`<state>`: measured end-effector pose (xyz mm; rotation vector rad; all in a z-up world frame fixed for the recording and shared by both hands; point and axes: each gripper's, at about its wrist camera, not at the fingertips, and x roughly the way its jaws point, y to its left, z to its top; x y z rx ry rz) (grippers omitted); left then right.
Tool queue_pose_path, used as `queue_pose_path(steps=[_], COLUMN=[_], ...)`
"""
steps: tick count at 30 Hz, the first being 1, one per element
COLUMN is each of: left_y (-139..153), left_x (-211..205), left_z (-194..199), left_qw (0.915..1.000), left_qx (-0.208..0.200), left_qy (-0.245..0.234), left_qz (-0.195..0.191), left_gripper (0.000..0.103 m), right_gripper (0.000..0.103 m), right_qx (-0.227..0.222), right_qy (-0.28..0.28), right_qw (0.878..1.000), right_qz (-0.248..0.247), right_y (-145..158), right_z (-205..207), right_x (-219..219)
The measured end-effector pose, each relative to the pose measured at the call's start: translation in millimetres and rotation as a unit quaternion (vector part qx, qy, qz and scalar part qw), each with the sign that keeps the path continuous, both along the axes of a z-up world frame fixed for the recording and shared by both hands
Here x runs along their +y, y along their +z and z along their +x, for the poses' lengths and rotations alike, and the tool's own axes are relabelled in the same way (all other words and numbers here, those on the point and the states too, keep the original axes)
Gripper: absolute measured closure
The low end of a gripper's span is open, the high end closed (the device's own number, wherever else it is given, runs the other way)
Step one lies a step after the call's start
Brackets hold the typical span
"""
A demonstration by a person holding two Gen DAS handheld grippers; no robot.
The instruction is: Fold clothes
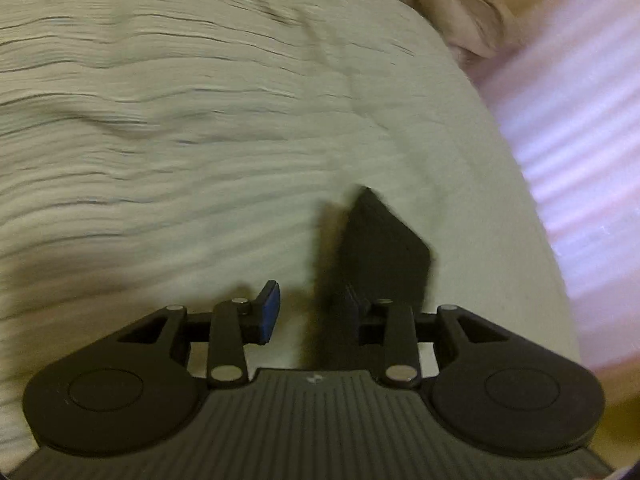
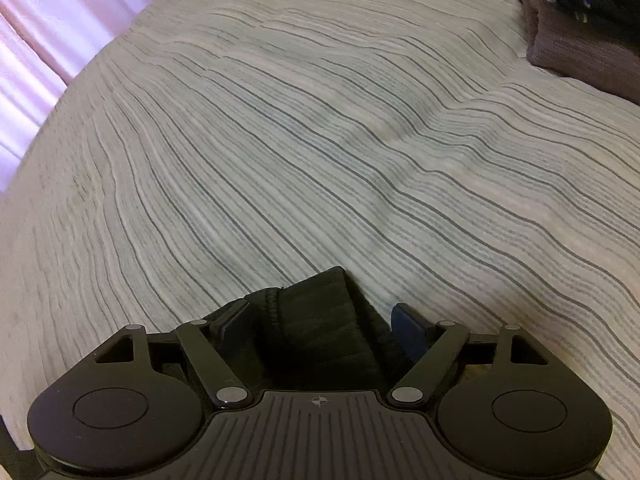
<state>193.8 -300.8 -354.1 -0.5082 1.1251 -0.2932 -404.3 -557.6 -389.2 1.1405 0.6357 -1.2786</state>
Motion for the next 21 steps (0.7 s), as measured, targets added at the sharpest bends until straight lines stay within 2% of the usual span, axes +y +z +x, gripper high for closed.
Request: queue_pose_path(steps=[2, 3, 6, 8, 10, 12, 13, 14, 15, 17, 19, 21], left_y=[-13, -14, -9, -6, -7, -13, -13, -11, -8, -3, 0, -4], left_x=[-3, -13, -50, -75, -107, -139, -149, -152, -151, -139, -128, -122], left_z=[4, 2, -9, -16, -29, -45, -53, -57, -58, -48, -36, -18], left_qw=[0.9996, 0.9993, 0.9947, 0.9881, 0.9746, 0.9543, 0.9464, 0.9428, 0.9421, 0.9518, 0.9622, 0.9710], left_qx=[0.024, 0.023, -0.005, -0.024, -0.026, -0.018, -0.028, -0.044, -0.052, -0.049, -0.048, -0.043], left_qy=[-0.010, -0.029, -0.098, -0.143, -0.215, -0.297, -0.322, -0.331, -0.331, -0.302, -0.266, -0.232], left_qz=[0.009, 0.001, -0.030, -0.050, -0.058, -0.029, -0.010, 0.003, 0.003, -0.016, -0.033, -0.035], left_gripper=[0.075, 0.076, 0.086, 0.086, 0.083, 0.083, 0.083, 0.083, 0.083, 0.079, 0.067, 0.059], right_gripper=[0.024, 0.024, 0.024, 0.023, 0.023, 0.023, 0.023, 0.023, 0.023, 0.023, 0.023, 0.023], right_qx=[0.004, 0.005, 0.011, 0.018, 0.024, 0.027, 0.028, 0.030, 0.031, 0.032, 0.031, 0.027], right_qy=[0.002, 0.001, -0.004, -0.005, -0.005, -0.007, -0.008, -0.009, -0.009, -0.010, -0.008, -0.012], right_qw=[1.000, 1.000, 1.000, 1.000, 1.000, 1.000, 1.000, 1.000, 0.999, 0.999, 0.999, 1.000], right_qz=[0.001, 0.001, -0.001, -0.003, -0.004, -0.004, -0.003, -0.003, -0.003, -0.004, -0.005, -0.007], right_y=[1, 0, 0, 1, 4, 4, 3, 3, 3, 4, 8, 7], right_z=[3, 4, 8, 12, 16, 19, 20, 20, 22, 23, 14, 9], right_x=[-2, -2, -2, -2, -1, -2, -3, -4, -4, -5, 3, 9])
